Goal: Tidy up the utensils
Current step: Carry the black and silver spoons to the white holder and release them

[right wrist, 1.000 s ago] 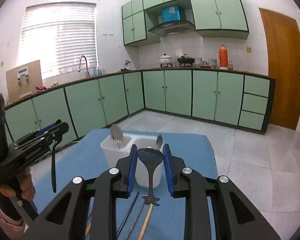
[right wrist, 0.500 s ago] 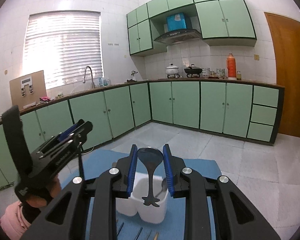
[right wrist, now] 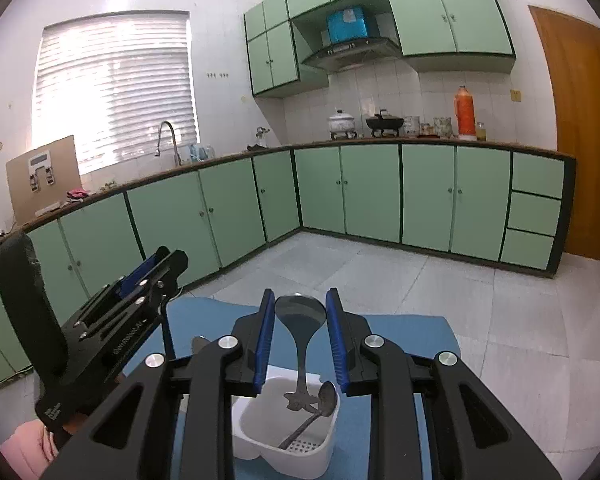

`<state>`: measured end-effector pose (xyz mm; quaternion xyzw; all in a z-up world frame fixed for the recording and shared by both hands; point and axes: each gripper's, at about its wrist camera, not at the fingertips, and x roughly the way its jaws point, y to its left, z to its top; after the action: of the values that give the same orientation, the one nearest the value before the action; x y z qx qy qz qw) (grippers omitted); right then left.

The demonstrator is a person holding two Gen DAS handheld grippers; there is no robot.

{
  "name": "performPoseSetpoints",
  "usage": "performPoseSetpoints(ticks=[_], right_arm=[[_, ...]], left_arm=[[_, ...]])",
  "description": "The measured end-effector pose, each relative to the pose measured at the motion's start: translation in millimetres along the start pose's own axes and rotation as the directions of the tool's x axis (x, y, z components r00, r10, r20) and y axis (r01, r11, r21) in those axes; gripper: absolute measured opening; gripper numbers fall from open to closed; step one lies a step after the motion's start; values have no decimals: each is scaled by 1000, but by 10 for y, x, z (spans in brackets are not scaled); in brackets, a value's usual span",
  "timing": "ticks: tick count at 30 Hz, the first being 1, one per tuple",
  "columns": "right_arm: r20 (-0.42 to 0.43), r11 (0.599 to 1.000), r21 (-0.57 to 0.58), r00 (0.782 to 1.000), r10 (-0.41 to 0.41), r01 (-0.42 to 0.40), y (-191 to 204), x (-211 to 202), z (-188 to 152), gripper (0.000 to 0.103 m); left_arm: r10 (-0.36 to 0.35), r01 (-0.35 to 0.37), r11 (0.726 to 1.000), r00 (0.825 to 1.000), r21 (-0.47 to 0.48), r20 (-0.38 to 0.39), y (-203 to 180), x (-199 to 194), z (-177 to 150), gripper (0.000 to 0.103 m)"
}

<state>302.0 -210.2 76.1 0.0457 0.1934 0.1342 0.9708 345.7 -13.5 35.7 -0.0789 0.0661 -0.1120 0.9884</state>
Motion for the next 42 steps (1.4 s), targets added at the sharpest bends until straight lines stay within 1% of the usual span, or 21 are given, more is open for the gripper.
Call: performPoseSetpoints(ticks=[9, 17, 18, 21, 23, 26, 29, 31, 35, 40, 42], right_arm=[[-13, 1000, -12, 1000, 27, -27, 62, 73, -107, 26], [-49, 999, -15, 998, 47, -48, 101, 120, -250, 26], [-53, 999, -13, 997, 51, -52, 107, 126, -275, 26], [-74, 998, -12, 996, 60, -61, 118, 143, -333, 26], [-80, 998, -12, 995, 53, -54, 106, 148, -365, 26], [-77, 999, 3, 996, 51, -51, 56, 112, -384, 28], [-68, 999, 17, 997, 45, -44, 13, 42, -394, 33], [-58, 999, 28, 998, 36, -34, -32, -23, -397, 41], [-46, 998, 55, 999, 19, -17, -122, -169, -425, 43], [-32, 997, 73, 999, -13, 15, -169, -425, -531, 53], [-25, 997, 75, 999, -29, 31, -187, -557, -623, 56]], left_arm=[[4, -3, 1000, 999, 18, -32, 49, 0, -190, 34], [13, -13, 1000, 998, 5, -66, 140, -56, -287, 35], [13, -13, 1000, 998, 5, -69, 146, -66, -294, 37], [14, -13, 1000, 998, 5, -69, 150, -128, -298, 50], [12, -11, 1000, 997, 2, -70, 163, -166, -287, 51], [15, -15, 1000, 998, 2, -69, 162, -200, -278, 56], [17, -18, 1000, 998, -7, -67, 181, -283, -254, 61], [21, -22, 1000, 998, -12, -64, 195, -360, -231, 66], [30, -32, 999, 997, -19, -68, 240, -547, -178, 74], [41, -43, 999, 995, -24, -87, 270, -822, -181, 83], [55, -58, 998, 993, -23, -100, 277, -965, -208, 86]])
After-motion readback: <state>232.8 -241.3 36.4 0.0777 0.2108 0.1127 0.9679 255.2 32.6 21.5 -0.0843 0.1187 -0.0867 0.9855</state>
